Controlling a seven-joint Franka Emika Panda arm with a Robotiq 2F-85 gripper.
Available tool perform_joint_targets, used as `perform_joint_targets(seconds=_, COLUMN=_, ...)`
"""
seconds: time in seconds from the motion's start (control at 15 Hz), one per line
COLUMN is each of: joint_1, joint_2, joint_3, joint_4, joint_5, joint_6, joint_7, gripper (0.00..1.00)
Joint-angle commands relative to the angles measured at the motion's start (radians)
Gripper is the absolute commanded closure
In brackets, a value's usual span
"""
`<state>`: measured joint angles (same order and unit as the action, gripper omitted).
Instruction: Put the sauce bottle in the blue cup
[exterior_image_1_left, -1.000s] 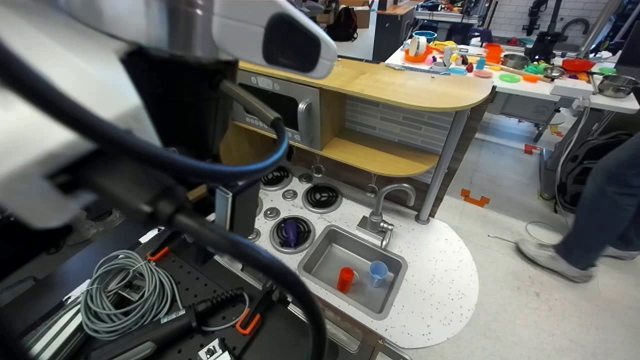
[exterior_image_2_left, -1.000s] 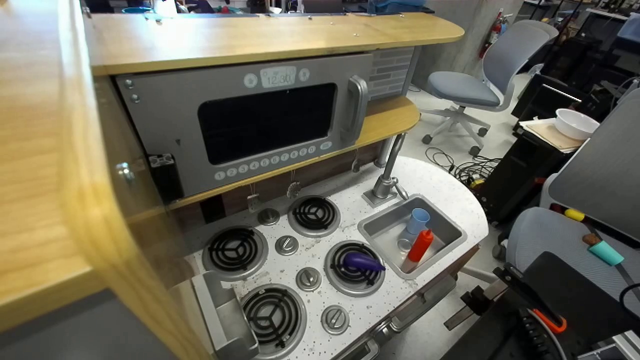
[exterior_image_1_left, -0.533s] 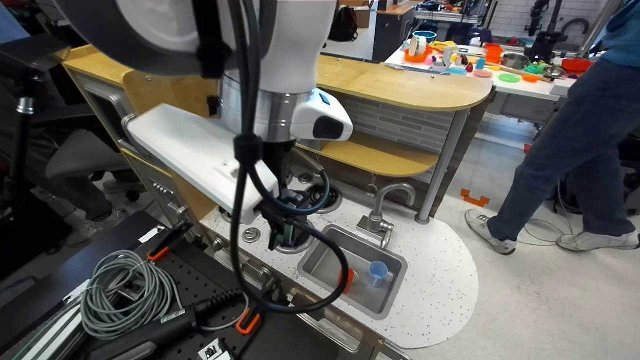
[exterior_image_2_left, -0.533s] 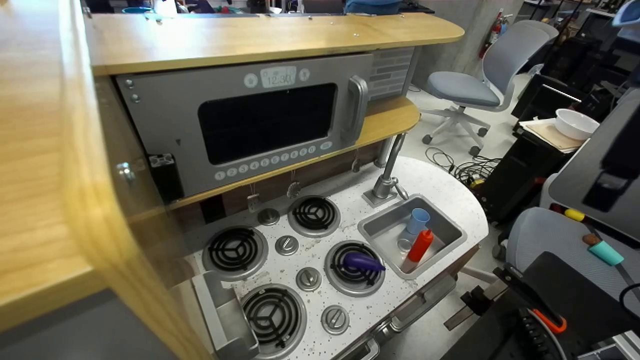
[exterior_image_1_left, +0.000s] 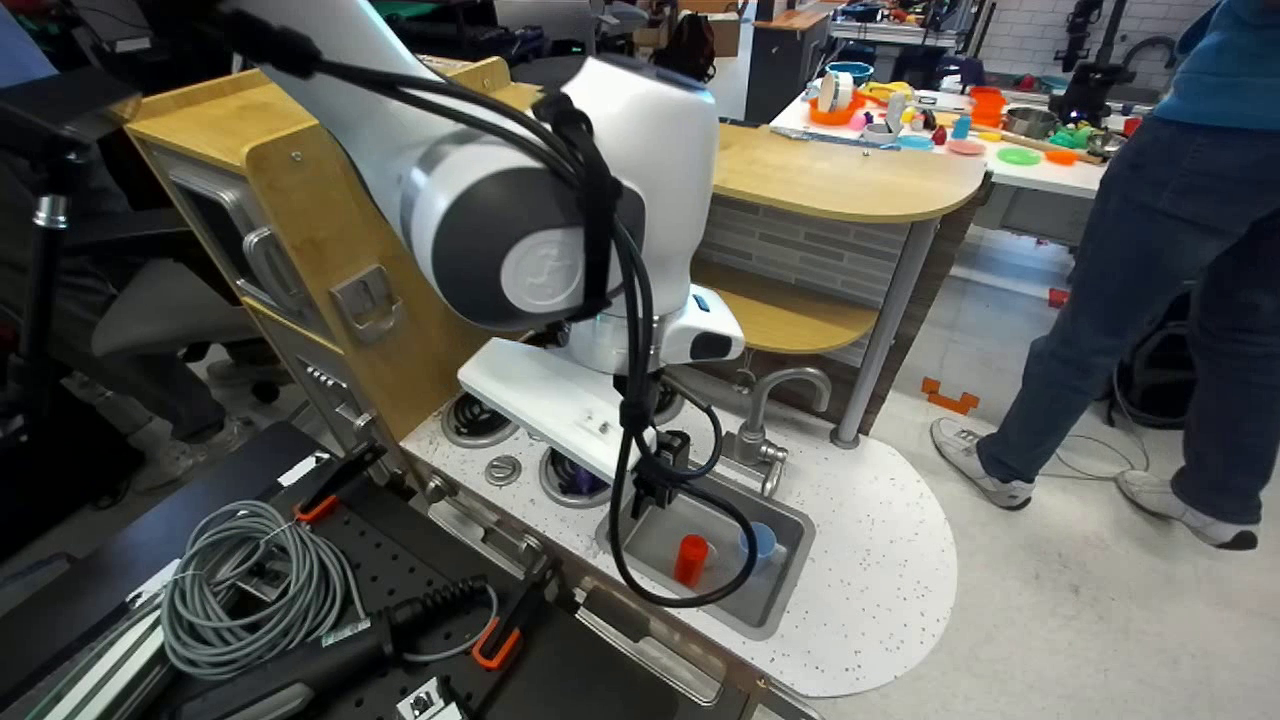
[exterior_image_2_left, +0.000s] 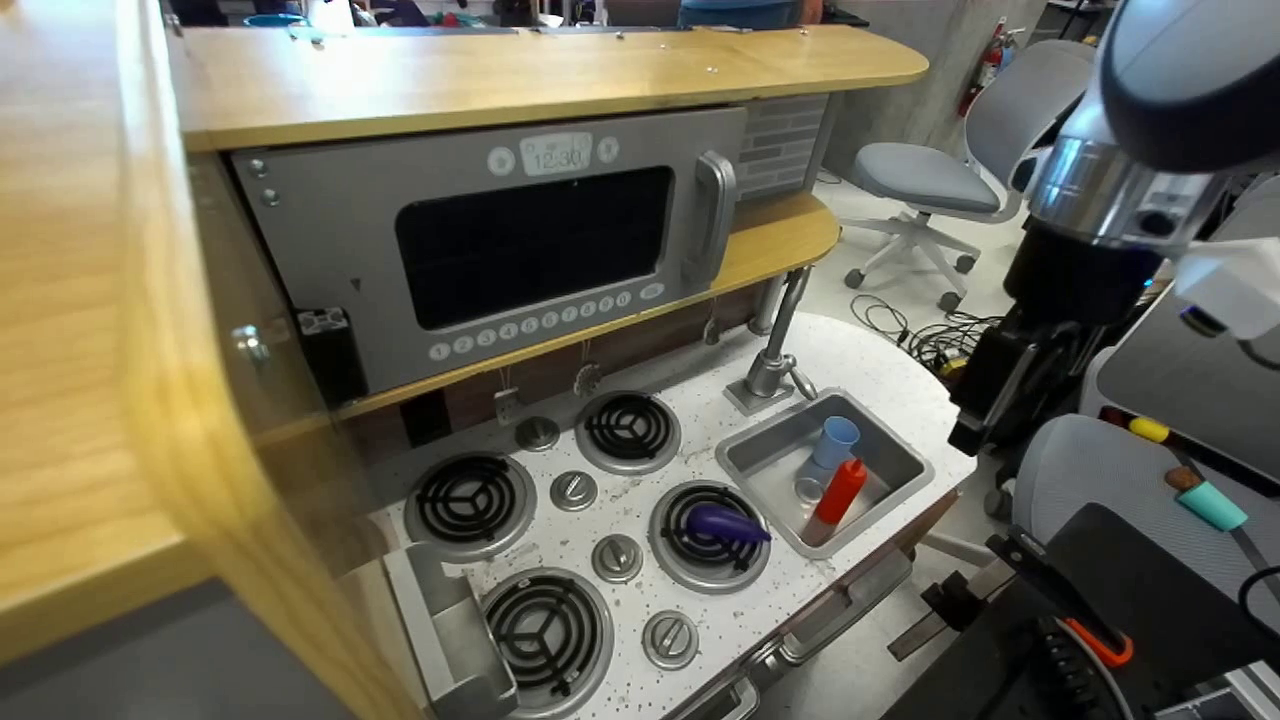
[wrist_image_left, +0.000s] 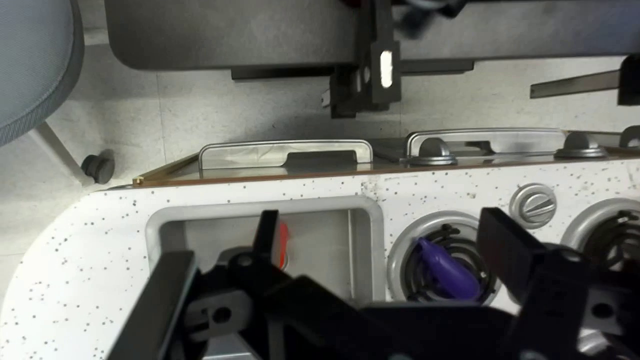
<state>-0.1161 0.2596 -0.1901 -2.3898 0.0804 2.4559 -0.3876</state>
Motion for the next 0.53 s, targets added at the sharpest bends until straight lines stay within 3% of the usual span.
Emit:
perform_joint_targets(seconds=0.0, joint_1=-0.071, joint_2=0.196, joint_3=0.058, joint_4=0.144, joint_5=0.045, joint_6=0.073, joint_7=0.021, gripper=0.00)
perform_joint_targets(seconds=0.47, joint_1=-0.158, joint_2=0.446, joint_3=0.119, joint_4=0.345, joint_5=0.028, joint_6=0.157, joint_7=0.068, gripper=0.00)
